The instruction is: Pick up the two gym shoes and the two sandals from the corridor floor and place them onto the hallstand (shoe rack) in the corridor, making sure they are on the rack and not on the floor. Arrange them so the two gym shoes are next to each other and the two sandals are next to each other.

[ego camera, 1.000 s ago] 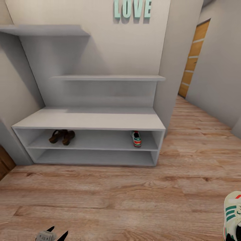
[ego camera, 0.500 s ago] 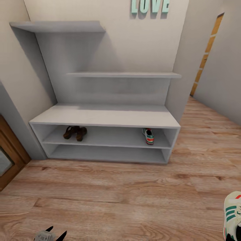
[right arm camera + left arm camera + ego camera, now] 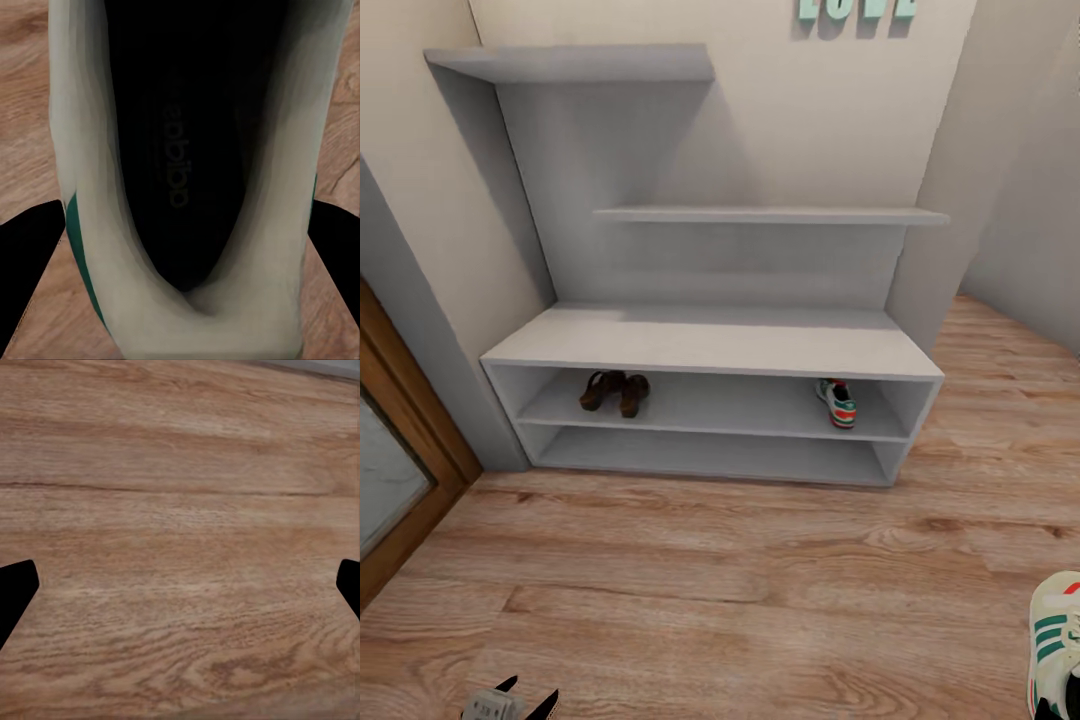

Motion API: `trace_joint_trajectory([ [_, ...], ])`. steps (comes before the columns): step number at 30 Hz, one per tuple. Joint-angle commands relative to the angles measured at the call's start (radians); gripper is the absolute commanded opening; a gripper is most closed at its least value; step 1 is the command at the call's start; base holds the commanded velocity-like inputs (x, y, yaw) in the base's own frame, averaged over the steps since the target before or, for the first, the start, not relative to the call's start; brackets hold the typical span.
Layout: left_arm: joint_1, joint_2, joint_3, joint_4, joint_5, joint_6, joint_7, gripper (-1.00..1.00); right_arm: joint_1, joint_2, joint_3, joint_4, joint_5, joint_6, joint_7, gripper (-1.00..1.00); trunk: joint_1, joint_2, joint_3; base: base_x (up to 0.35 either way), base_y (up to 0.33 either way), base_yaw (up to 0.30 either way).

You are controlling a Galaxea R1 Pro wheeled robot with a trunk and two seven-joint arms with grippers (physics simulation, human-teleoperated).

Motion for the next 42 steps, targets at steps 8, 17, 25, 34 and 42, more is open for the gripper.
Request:
trace_joint_trajectory([
  [8,-0.001,0.0,0.001,0.002,0.007,0.001,-0.008,1.0,-0.001,0.0,-0.003,-0.002,0.01,-0.003,-0.001,-1.0,0.0,0.0,-0.01,0.034,0.325,-0.134],
  [17,-0.001,0.0,0.001,0.002,0.007,0.0,-0.008,1.0,-0.001,0.0,-0.003,-0.006,0.01,-0.003,0.0,-1.0,0.0,0.0,-0.012,0.003,0.153,-0.028],
  [25,-0.001,-0.003,0.001,0.002,0.007,-0.002,-0.01,1.0,-0.001,0.001,0.0,-0.006,0.01,-0.002,0.002,-1.0,0.0,0.0,-0.012,0.0,0.006,-0.001],
  [34,-0.009,-0.012,-0.007,-0.025,0.004,0.008,-0.011,1.0,-0.001,0.035,0.216,0.008,0.017,0.002,0.004,-1.0,0.0,0.0,-0.012,0.0,0.0,0.0],
  [42,-0.017,-0.015,-0.024,-0.156,-0.002,0.099,-0.109,1.0,-0.035,0.076,0.647,-0.027,0.018,0.102,-0.022,-1.0,0.0,0.0,-0.012,0.0,0.0,0.0],
])
